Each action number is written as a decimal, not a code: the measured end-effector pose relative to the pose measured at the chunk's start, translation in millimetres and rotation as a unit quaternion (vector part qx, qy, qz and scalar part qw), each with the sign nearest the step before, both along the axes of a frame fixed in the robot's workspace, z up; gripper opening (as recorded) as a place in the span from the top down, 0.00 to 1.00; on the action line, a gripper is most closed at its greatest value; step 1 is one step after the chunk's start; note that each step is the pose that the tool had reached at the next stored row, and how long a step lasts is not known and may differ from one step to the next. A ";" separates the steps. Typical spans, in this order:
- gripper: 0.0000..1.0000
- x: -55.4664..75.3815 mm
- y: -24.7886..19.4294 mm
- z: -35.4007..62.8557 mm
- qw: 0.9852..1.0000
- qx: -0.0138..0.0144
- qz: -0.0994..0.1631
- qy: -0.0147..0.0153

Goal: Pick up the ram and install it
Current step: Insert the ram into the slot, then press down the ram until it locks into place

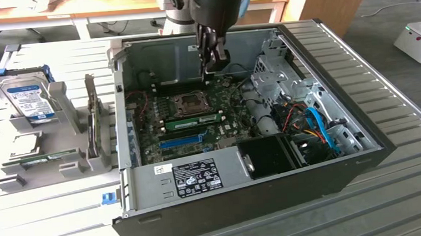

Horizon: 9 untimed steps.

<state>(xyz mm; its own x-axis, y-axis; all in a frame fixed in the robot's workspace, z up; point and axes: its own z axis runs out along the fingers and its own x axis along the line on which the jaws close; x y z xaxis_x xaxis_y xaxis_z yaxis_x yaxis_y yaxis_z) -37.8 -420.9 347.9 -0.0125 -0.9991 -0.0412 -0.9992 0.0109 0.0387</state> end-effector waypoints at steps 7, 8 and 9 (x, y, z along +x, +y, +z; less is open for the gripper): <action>0.75 0.0 0.0 5.8 1.000 0.000 0.000 0.000; 0.75 0.0 0.0 5.9 1.000 0.000 0.000 0.000; 0.75 0.0 0.0 5.9 1.000 0.000 0.000 0.000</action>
